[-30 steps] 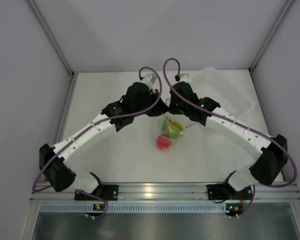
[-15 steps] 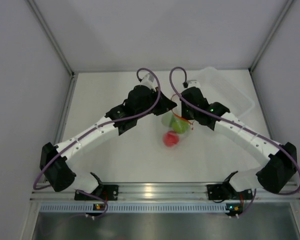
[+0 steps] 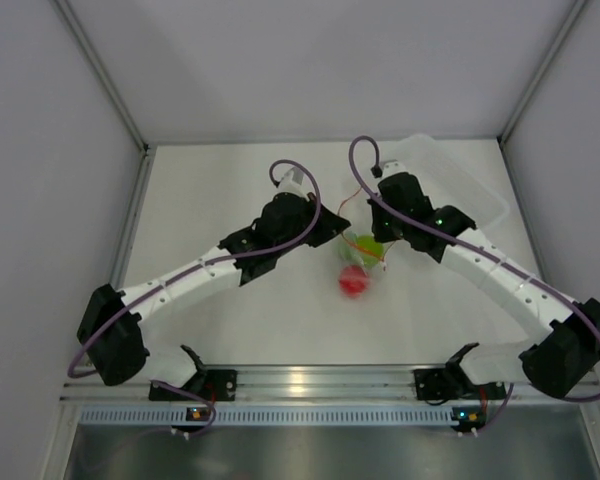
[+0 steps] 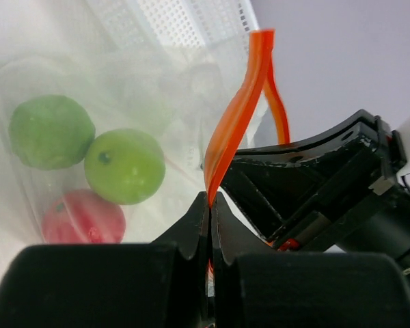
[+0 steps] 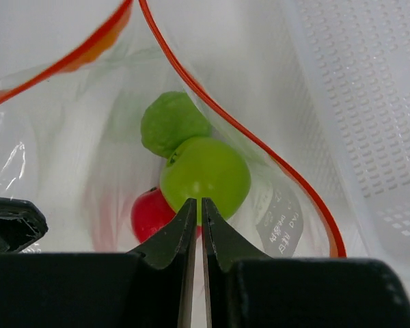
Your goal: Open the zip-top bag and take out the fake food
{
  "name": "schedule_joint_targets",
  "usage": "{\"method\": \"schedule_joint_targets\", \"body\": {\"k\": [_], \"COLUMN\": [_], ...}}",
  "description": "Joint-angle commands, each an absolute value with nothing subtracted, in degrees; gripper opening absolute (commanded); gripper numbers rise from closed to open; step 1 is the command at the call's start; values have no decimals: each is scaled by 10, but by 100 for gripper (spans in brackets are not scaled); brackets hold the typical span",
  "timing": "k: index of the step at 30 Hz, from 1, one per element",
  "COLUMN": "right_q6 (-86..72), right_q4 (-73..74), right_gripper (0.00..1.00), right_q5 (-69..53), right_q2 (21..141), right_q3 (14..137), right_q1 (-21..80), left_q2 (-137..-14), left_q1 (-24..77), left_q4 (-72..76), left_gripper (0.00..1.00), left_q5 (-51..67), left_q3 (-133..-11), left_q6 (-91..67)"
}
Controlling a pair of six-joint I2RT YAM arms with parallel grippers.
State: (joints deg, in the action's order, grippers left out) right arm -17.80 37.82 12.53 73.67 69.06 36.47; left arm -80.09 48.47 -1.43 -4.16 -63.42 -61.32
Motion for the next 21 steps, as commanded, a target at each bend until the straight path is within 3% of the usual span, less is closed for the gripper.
{"method": "schedule_joint_targets", "body": {"k": [1, 14, 16, 21], "right_q6": [-156, -149, -153, -152], "right_q4": [395, 382, 362, 365], "right_gripper": [8, 13, 25, 31], "right_q5": [119, 153, 184, 198], "right_q2": [756, 834, 840, 860], "right_q3": [689, 702, 694, 699], "right_q1": [379, 434, 434, 435], "left_q2": [-778, -754, -755, -749], "left_q1": [485, 476, 475, 475], "left_q4": [29, 28, 29, 29], "left_gripper": [0, 0, 0, 0], "left_q5": [-57, -57, -42, -33], "left_q3": [-613, -555, -547, -530], "left_q6": [-621, -605, -599, -598]}}
